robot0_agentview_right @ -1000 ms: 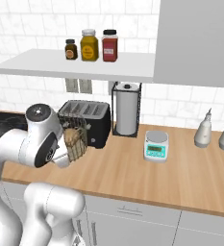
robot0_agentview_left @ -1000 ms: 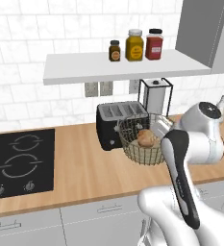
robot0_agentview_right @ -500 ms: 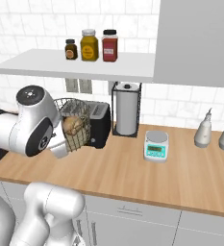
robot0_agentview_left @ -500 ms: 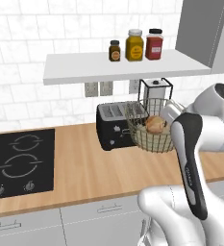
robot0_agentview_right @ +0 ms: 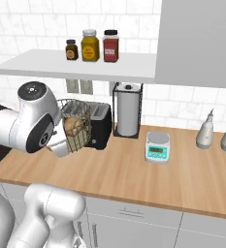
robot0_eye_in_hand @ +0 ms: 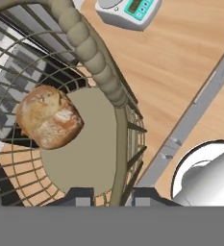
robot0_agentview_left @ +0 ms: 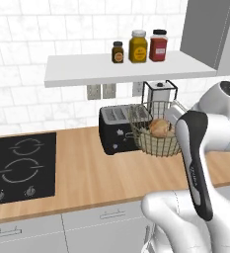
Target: Open the cabinet, pick up the bread from the cabinet and place it in the basket. Then move the basket to the dining counter.
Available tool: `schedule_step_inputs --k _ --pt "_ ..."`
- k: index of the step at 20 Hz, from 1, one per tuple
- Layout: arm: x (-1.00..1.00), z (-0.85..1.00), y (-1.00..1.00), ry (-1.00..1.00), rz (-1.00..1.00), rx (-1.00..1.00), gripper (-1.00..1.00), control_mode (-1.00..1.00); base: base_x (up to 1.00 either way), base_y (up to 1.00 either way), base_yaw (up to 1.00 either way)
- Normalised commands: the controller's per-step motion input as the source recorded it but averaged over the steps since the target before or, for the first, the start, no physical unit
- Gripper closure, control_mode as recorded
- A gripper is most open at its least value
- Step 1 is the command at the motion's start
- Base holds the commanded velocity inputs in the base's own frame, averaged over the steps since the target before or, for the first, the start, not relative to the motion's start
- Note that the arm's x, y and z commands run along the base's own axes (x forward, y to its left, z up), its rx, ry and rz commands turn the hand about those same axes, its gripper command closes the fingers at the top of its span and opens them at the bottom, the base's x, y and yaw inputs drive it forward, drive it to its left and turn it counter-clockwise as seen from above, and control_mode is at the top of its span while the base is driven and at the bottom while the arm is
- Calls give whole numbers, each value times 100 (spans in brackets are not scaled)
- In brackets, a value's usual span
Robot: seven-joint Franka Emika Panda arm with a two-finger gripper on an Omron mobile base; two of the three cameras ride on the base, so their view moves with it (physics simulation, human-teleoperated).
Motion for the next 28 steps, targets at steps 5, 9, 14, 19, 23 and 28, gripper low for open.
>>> schedule_step_inputs --k 5,9,14,19,23,28 --pt "-75 -15 2 1 0 2 100 100 -20 0 0" --pt "0 0 0 0 0 0 100 100 -94 -7 -23" --pt "0 0 0 0 0 0 100 100 -8 0 -57" --pt "0 0 0 0 0 0 100 100 10 -3 -76" --pt "0 0 0 0 0 0 100 100 4 0 -86" --pt "0 0 0 0 0 0 100 100 0 1 -93"
